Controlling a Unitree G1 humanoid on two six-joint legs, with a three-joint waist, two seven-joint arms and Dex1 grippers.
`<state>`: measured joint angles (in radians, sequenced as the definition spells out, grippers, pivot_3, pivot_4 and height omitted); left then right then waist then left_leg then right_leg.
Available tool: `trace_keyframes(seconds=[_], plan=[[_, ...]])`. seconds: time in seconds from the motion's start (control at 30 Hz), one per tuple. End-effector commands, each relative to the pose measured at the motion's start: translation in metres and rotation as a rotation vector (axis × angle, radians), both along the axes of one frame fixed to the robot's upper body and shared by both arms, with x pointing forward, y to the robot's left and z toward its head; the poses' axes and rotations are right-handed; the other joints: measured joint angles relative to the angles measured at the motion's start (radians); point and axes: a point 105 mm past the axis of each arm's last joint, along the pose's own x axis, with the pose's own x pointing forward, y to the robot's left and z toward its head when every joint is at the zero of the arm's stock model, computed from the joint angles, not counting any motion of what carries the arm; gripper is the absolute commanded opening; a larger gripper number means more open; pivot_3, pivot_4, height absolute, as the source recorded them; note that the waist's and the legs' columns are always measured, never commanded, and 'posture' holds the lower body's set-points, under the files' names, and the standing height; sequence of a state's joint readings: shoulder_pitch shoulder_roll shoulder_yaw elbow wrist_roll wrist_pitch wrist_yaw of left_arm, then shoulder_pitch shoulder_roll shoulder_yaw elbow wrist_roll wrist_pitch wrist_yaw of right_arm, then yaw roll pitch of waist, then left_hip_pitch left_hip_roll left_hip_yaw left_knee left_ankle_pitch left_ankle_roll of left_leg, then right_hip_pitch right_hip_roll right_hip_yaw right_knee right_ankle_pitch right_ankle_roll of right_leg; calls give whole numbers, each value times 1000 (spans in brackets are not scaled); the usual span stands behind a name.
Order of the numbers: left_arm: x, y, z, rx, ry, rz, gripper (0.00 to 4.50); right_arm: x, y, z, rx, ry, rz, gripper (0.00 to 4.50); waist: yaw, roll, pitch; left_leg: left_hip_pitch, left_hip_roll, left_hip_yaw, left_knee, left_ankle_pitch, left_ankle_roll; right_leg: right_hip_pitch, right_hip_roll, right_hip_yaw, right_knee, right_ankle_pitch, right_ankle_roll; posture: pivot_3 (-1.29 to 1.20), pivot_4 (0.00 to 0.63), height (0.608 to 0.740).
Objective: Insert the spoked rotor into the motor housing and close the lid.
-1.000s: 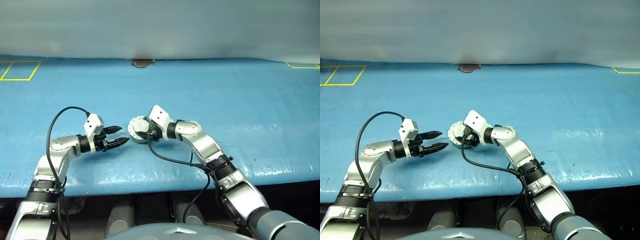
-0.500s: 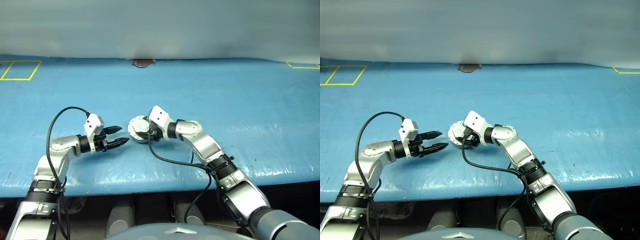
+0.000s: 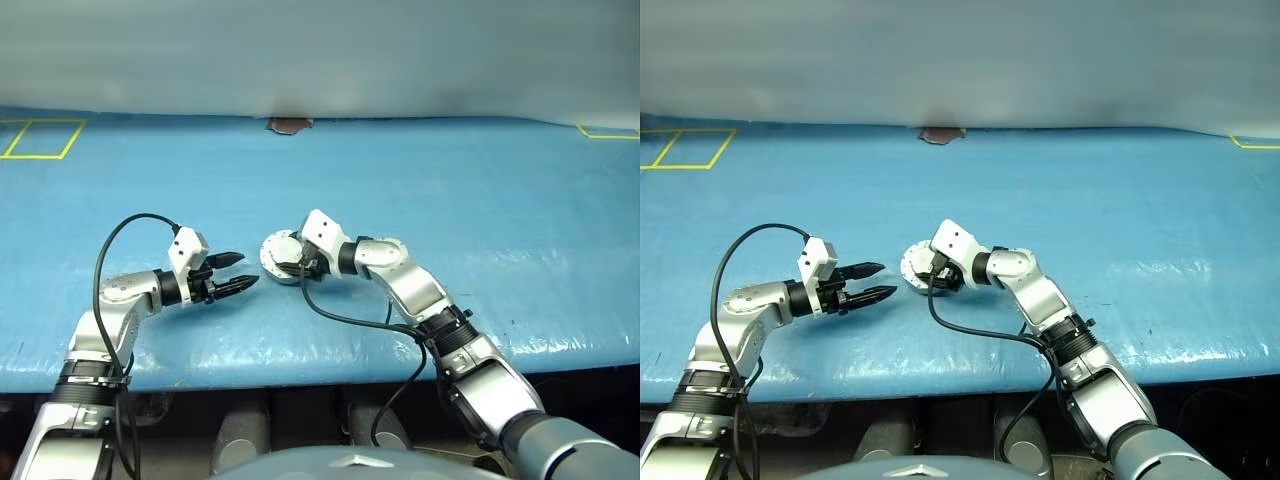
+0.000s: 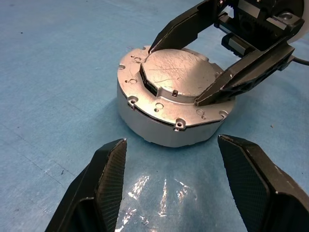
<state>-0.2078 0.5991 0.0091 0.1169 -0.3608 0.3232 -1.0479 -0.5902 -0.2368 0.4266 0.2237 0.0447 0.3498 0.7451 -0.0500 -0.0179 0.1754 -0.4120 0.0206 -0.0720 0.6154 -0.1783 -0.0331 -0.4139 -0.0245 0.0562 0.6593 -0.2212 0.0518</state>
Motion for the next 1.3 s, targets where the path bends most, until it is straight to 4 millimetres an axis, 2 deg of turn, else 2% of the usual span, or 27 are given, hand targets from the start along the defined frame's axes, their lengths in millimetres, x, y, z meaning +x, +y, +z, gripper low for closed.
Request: trace_keyframes(seconds=[0.03, 0.23, 0.43, 0.53, 0.77, 0.8, 1.03, 1.3], plan=[[1, -2, 9, -5, -40, -13, 3302, 6, -20, -21, -138, 7, -60, 3027, 1, 0, 0, 0, 0, 0, 0, 0, 0, 0, 0, 0, 0, 0, 0, 0, 150, 740], [3, -3, 11, -11, -49, -7, 3302, 9, -24, -34, -159, 40, -110, 3027, 1, 0, 0, 1, 0, 0, -1, 0, 0, 0, 0, 0, 0, 0, 0, 0, 150, 740], [22, -6, 27, -148, -30, 92, 3302, 10, -27, -35, -161, 44, -119, 3027, 3, 0, 0, 1, 1, 0, 1, 0, 0, 1, 0, -1, 0, 0, 0, 0, 150, 740], [34, -9, 30, -177, -25, 130, 2627, 11, -28, -35, -163, 44, -123, 3027, 4, 0, 0, 1, 1, -1, 2, 0, 0, 2, 0, -1, 0, 0, 0, 0, 150, 740], [40, -31, 20, -157, 41, 46, 236, 11, -28, -34, -155, 39, -138, 3027, 3, 1, -1, 1, 0, 0, 2, 1, 1, 2, 0, -1, 0, 0, 1, 0, 150, 740], [40, -33, 19, -153, 47, 36, 50, 11, -28, -34, -152, 39, -142, 3027, 3, 1, -1, 1, 0, 0, 2, 1, 1, 2, 0, -1, 0, 0, 1, 0, 150, 740], [37, -39, 10, -124, 70, 0, 50, 10, -33, -37, -151, 44, -164, 3027, 5, 1, -1, 1, 0, 0, 2, 1, 1, 2, 0, -1, 0, 0, 1, 0, 150, 740], [32, -28, 2, -88, 73, 27, 50, 8, -32, -37, -140, 52, -166, 3027, 7, 3, -4, 1, 0, -1, 2, 1, 1, 2, 0, -1, 0, 0, 1, 0, 150, 740]])
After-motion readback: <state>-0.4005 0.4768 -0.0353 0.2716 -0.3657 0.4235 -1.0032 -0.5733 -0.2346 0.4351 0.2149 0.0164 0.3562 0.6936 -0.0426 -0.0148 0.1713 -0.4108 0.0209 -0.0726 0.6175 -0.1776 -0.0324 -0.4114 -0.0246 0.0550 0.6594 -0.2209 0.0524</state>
